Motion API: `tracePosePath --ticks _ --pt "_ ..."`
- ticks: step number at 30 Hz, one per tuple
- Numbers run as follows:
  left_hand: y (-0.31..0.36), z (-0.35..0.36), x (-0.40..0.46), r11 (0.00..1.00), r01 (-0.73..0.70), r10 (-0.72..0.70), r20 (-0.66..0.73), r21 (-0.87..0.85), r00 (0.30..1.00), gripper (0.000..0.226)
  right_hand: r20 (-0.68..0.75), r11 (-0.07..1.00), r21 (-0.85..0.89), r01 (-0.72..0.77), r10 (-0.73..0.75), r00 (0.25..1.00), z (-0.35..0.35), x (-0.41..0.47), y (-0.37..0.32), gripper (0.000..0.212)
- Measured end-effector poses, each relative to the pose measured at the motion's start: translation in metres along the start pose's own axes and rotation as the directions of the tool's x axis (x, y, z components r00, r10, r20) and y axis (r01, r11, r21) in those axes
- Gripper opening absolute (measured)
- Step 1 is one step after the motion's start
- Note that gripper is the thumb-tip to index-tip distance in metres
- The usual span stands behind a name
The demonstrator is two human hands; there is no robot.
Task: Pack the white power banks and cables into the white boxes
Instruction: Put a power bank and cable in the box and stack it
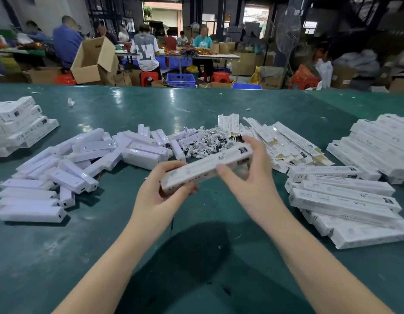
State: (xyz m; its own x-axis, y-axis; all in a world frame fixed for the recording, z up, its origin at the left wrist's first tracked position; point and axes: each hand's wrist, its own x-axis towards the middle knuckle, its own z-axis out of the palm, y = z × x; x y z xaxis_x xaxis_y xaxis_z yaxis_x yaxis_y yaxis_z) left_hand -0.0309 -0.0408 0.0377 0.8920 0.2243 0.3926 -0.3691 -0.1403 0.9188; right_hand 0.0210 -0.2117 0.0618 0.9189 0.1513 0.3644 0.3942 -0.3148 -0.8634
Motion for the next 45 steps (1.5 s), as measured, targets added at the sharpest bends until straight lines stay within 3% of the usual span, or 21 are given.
tracePosePath --ticks 2,4,5,7,9,13,16,19,22,25,27,29,31,34,38,42,45 --pt "0.001 0.001 -0.002 1.000 0.009 -0.006 0.094 -0.030 0.996 0.031 0.085 0.841 -0.470 0.267 -0.258 0.962 -0.019 -0.013 -0.003 0.068" --pt "0.001 0.005 -0.004 0.999 0.031 -0.023 0.198 -0.037 0.980 0.033 0.279 0.679 -0.611 0.408 -0.297 0.913 -0.030 -0.028 -0.004 0.061" --pt "0.001 0.007 -0.006 0.998 0.054 -0.043 0.246 -0.037 0.968 0.035 0.341 0.658 -0.621 0.427 -0.264 0.902 -0.034 -0.037 -0.002 0.055" --pt "0.001 0.012 -0.009 0.991 0.119 -0.091 0.339 -0.064 0.936 0.044 0.359 0.657 -0.637 0.403 -0.209 0.910 -0.048 -0.051 0.005 0.043" --pt "0.001 0.014 -0.010 0.971 0.211 -0.153 0.382 -0.115 0.911 0.056 0.285 0.659 -0.678 0.326 -0.172 0.943 -0.073 -0.060 0.013 0.036" --pt "0.000 0.014 -0.008 0.959 0.256 -0.207 0.319 -0.120 0.925 0.046 0.098 0.586 -0.798 0.143 -0.108 0.989 -0.135 -0.065 0.035 0.031" --pt "-0.004 0.013 -0.009 0.968 0.250 -0.228 0.315 -0.028 0.921 0.023 0.010 0.544 -0.839 -0.002 0.019 1.000 -0.163 -0.062 0.047 0.035" --pt "-0.010 0.013 -0.008 0.966 0.197 -0.238 0.282 0.167 0.930 0.020 -0.130 0.495 -0.847 -0.193 0.158 0.979 -0.174 -0.059 0.059 0.028" --pt "-0.007 0.020 -0.007 0.982 0.118 -0.148 0.207 0.149 0.967 0.024 -0.165 0.531 -0.809 -0.253 0.208 0.964 -0.182 -0.059 0.069 0.051" --pt "0.005 0.039 -0.002 0.990 0.063 -0.099 0.306 0.125 0.947 0.027 -0.185 0.570 -0.753 -0.330 0.298 0.936 -0.198 -0.052 0.079 0.078" --pt "0.011 0.060 0.004 0.978 0.038 -0.123 0.421 0.204 0.899 0.043 -0.220 0.630 -0.667 -0.397 0.342 0.914 -0.212 -0.041 0.087 0.082" --pt "0.013 0.092 0.008 0.950 0.021 -0.179 0.487 0.312 0.855 0.076 -0.291 0.726 -0.523 -0.446 0.340 0.894 -0.222 -0.029 0.092 0.072" --pt "0.010 0.130 0.008 0.942 0.013 -0.195 0.514 0.335 0.835 0.102 -0.335 0.787 -0.398 -0.471 0.353 0.873 -0.225 -0.019 0.097 0.059" --pt "-0.001 0.184 0.006 0.939 0.014 -0.203 0.520 0.343 0.830 0.115 -0.305 0.785 -0.362 -0.502 0.409 0.860 -0.222 -0.008 0.104 0.060" --pt "-0.010 0.228 -0.001 0.951 0.038 -0.173 0.423 0.308 0.890 0.097 -0.260 0.789 -0.402 -0.465 0.388 0.884 -0.221 0.006 0.105 0.058" --pt "-0.008 0.249 -0.015 0.919 0.050 -0.165 0.266 0.391 0.950 0.084 -0.238 0.735 -0.509 -0.448 0.380 0.894 -0.223 0.018 0.100 0.057" --pt "-0.002 0.253 -0.021 0.905 0.043 -0.175 0.276 0.424 0.945 0.082 -0.266 0.643 -0.693 -0.327 0.193 0.944 -0.216 0.028 0.092 0.053"
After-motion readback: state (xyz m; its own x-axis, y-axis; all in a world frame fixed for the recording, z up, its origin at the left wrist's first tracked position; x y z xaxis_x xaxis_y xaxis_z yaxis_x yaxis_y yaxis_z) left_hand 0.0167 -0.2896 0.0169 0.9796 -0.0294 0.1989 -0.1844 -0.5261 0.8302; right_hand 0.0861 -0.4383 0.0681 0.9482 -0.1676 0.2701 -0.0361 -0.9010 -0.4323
